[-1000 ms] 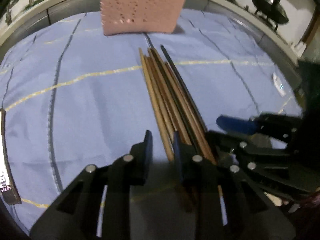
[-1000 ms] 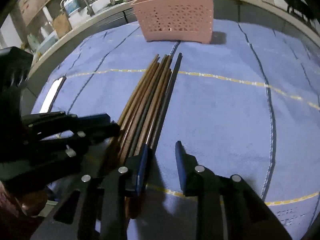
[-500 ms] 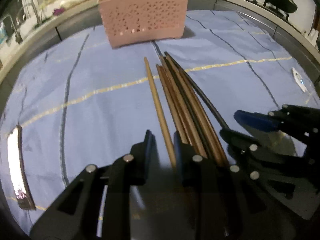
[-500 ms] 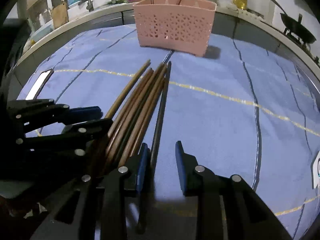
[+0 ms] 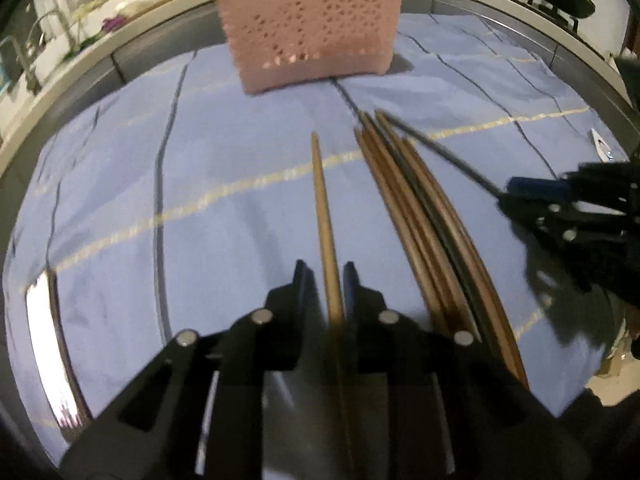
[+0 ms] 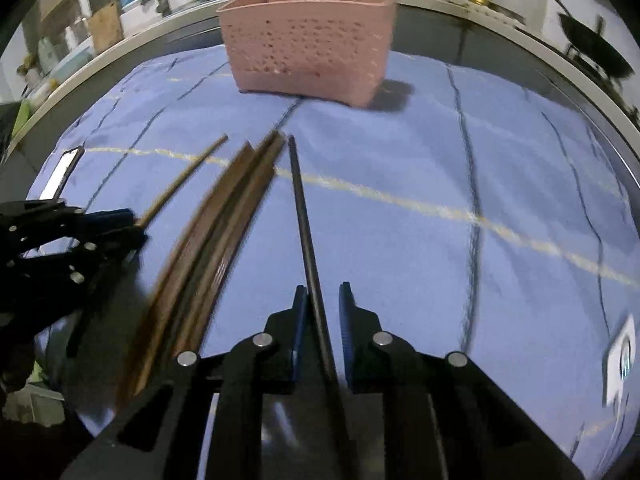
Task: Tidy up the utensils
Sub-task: 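Lift chopsticks into the pink caddy and release with both tools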
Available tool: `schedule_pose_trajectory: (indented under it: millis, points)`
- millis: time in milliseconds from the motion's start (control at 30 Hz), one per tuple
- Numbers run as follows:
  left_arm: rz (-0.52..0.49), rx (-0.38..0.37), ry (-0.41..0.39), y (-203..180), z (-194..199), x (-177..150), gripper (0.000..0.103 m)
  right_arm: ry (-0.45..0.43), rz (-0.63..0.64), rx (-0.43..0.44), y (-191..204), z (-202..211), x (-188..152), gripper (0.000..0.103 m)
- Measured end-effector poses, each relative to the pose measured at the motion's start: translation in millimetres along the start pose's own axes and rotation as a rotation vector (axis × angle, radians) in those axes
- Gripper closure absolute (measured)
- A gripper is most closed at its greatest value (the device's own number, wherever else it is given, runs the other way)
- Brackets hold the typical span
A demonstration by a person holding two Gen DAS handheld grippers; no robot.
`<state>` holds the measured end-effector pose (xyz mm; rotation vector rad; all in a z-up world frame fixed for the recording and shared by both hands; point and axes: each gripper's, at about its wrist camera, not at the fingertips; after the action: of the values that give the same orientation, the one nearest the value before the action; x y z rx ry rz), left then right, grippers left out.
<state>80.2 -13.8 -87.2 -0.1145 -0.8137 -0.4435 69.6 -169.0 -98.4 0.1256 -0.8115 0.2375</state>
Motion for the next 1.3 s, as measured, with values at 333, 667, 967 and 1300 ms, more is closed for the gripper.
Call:
schedule_pose_trajectory:
  millis: [333,667,967,1300]
  points:
    - [0.085,-0.102,-0.096,23.3,-1.6,54.2,0.098,-0.088,-0.132,0.189,-19.1,1.4,53.5,0.098]
    - [0.166,-0.164,-0.507,75.9,126.9,158.6,0.097,-0.445,-0.196,0.403,-35.8,88.3,163.5,0.098]
    - [0.161,-0.067,-0.640,96.0,116.5,261.1,0.097,-0.569,-0.185,0.333,-41.9,79.5,264.4,0.098]
    - [0.193,-0.081,-0.336,98.2,-3.6,238.2,0.097,-0.355,-0.218,0.209,-48.4,-30.2,235.9,0.096]
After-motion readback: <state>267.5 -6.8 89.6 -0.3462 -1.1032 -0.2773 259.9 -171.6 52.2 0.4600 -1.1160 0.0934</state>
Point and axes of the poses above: each gripper's, at about its wrist camera, not at the fingertips, and z roughly against the way its jaws point, y to its left, x to its top, and after that the axes turned 14 degrees about -y, right-handed
